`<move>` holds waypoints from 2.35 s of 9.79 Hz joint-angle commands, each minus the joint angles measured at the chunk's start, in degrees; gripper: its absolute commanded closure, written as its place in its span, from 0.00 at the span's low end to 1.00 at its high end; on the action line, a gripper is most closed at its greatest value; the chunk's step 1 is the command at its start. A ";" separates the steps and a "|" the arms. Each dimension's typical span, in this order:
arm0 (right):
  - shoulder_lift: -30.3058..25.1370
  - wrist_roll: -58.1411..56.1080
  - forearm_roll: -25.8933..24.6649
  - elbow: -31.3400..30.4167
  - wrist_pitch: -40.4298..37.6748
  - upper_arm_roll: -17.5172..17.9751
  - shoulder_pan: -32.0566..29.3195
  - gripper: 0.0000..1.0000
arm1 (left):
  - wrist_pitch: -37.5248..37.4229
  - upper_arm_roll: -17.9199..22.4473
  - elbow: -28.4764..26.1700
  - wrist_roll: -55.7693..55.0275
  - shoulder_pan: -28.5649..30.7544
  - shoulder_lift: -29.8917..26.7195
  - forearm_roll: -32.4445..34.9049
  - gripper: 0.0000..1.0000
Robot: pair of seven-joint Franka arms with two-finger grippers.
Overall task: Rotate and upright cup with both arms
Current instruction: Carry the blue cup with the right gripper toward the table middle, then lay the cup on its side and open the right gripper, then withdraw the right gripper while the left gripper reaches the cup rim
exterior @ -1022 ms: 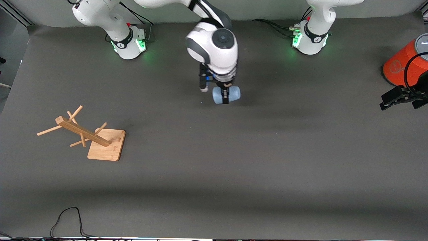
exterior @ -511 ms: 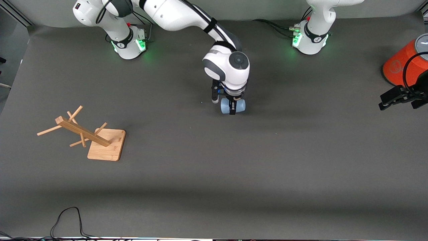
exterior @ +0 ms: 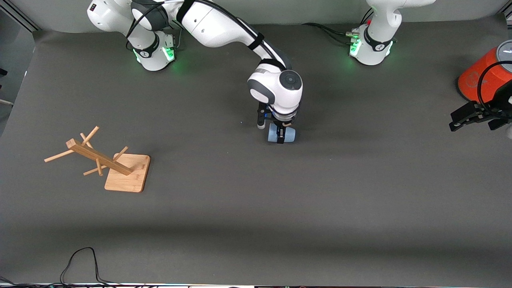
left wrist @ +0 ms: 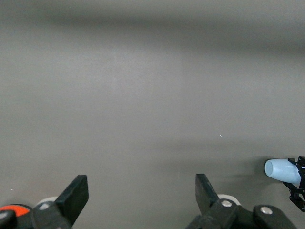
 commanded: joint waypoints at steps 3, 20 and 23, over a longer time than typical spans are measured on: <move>0.39 2.09 -6.13 1.83 -0.37 -0.39 0.34 0.00 | -2.74 0.25 0.65 -0.80 -0.58 -0.41 0.71 0.00; -47.34 -110.06 6.40 -6.42 -48.10 -0.03 -49.63 0.00 | -5.29 -1.24 17.40 -64.73 -33.95 32.50 8.36 0.00; -47.70 -129.94 6.40 -8.54 -45.65 -0.03 -58.78 0.00 | -3.02 -1.07 23.33 -71.98 -42.56 41.06 10.20 0.00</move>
